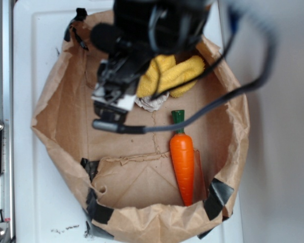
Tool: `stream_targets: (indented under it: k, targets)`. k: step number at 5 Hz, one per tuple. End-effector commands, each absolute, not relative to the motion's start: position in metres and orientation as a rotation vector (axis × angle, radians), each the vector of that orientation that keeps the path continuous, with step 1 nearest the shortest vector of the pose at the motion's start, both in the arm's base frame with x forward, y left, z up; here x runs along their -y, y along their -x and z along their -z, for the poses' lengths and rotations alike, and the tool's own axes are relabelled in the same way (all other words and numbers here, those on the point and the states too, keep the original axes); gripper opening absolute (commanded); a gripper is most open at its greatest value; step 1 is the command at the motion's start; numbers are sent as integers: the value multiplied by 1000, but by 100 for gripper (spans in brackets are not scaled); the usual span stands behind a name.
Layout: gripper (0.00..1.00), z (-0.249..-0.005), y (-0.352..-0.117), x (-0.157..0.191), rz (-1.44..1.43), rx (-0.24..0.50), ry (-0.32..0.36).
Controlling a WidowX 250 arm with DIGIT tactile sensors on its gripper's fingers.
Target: Grab the carrot.
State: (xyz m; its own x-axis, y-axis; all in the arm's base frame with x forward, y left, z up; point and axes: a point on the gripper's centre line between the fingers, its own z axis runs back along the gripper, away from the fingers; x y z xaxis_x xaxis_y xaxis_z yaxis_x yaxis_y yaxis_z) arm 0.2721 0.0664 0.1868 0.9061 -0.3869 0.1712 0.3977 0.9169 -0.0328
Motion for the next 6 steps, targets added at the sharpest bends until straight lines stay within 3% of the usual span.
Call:
stream_targets:
  k: [1, 2, 5, 6]
  targets:
    - [100, -172, -265, -42, 798, 148, -108]
    - [100, -165, -271, -34, 825, 86, -102]
    - [100, -165, -271, -34, 825, 86, -102]
    - [100, -139, -291, -32, 921, 158, -113]
